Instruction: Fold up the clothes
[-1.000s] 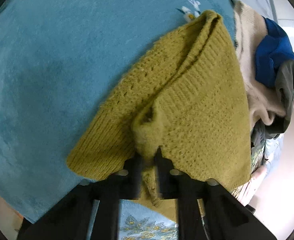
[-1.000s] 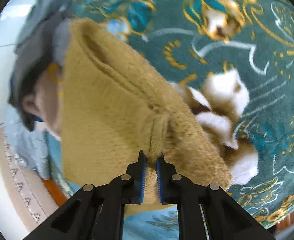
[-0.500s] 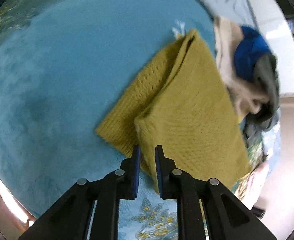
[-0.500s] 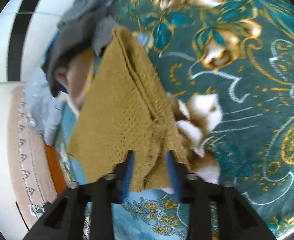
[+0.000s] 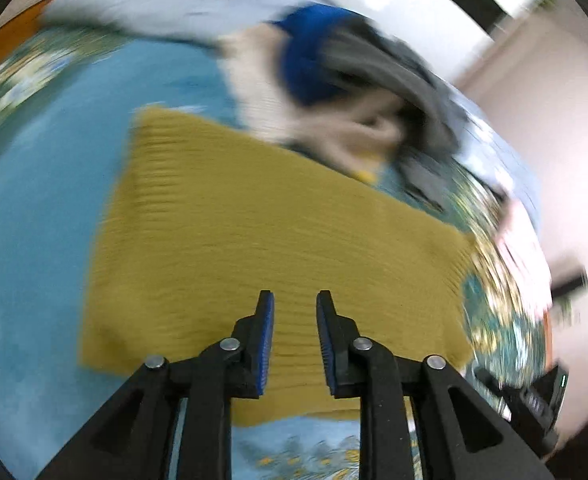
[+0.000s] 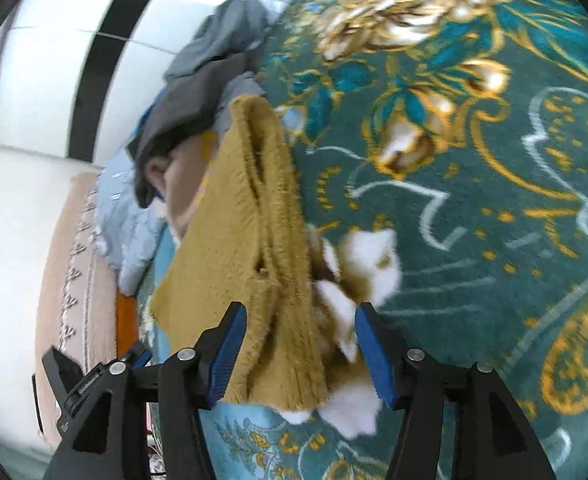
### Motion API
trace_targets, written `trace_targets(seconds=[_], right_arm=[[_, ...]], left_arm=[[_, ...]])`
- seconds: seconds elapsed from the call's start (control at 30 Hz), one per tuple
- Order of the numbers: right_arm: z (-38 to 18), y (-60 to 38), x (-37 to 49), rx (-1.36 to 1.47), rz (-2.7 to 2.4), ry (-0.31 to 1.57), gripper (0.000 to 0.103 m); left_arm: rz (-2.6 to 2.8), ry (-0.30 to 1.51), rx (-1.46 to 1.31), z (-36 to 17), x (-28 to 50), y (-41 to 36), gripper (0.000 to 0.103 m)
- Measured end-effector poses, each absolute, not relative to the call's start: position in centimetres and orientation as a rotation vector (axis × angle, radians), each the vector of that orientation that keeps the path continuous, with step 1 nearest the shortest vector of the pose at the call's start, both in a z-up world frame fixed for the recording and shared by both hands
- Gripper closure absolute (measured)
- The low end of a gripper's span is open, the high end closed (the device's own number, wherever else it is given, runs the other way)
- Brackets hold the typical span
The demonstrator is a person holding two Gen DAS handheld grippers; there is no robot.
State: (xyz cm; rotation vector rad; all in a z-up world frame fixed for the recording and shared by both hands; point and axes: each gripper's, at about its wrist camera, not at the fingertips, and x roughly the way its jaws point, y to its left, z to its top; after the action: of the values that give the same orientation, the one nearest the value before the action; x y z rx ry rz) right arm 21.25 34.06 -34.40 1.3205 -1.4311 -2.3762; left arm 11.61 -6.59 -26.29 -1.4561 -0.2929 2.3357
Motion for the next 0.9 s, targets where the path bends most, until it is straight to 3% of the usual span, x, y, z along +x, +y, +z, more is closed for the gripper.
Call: trace_targets(seconds=[0.3, 0.57, 0.67, 0.9], right_arm=[[-35.2, 32.1, 19.9, 1.082, -2.449, -1.245, 0.039], [-35.1, 31.2, 19.5, 0.998, -2.467, -1.099, 0.038], [-34.9, 30.7, 18.9, 1.089, -2.471, -1.055, 0.039], [-35.2, 31.3, 16.5, 1.205, -2.361, -1.194, 0.038]], left_arm=[[2.240, 0.034, -1.231, -28.8, 14.6, -1.6, 0.080], [2.164, 0.116, -1.205, -31.6, 15.5, 0.1, 0.080], [2.151, 0.150, -1.187, -32.0, 16.2, -0.4, 0.074], [2.166, 0.218, -1.193, -32.0, 15.7, -1.0, 0.072]])
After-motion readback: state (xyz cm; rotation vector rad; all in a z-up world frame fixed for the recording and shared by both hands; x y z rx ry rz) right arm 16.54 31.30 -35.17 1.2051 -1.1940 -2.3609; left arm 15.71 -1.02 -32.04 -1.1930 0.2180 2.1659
